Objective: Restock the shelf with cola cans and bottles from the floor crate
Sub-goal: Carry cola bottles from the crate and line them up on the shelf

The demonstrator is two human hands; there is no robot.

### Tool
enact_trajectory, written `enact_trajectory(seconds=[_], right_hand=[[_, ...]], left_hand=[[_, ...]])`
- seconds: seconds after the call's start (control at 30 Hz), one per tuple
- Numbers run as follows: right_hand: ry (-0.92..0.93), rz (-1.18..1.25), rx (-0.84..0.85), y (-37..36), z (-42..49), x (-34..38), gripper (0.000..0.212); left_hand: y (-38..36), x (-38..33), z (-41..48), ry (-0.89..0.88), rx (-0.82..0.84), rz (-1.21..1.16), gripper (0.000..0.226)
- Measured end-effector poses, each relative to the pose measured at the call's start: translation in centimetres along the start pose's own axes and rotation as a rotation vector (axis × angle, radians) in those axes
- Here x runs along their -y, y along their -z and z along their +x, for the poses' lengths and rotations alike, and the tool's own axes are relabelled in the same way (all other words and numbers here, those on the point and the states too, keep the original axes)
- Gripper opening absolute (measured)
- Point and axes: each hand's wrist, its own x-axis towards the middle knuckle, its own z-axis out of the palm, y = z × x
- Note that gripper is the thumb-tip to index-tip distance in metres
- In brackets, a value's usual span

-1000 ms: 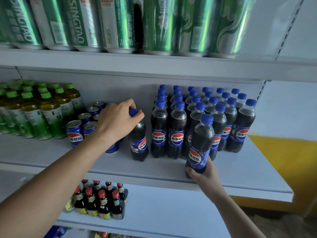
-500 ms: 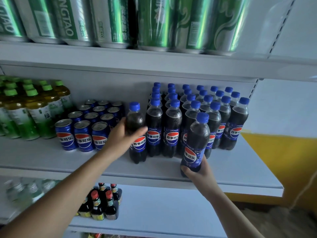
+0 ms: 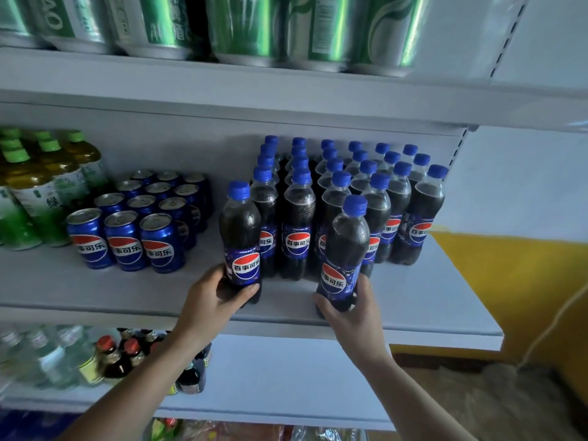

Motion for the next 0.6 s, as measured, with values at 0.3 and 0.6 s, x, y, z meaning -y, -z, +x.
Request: enact_trajectory(seconds=[0.3,0.6], right_hand=[[0.014,-0.08,0.112,7.4,0.7,-1.9,0.04],[-0.049,-0.102,0.157,16.9,3.3,-5.4,0.042]], left_hand=[[-7.6,-6.3,-1.3,0.013,0.18,-0.063,0.038],[-17.6,-12.0,-0.9,-0.081,0.299,-0.078,0.04]])
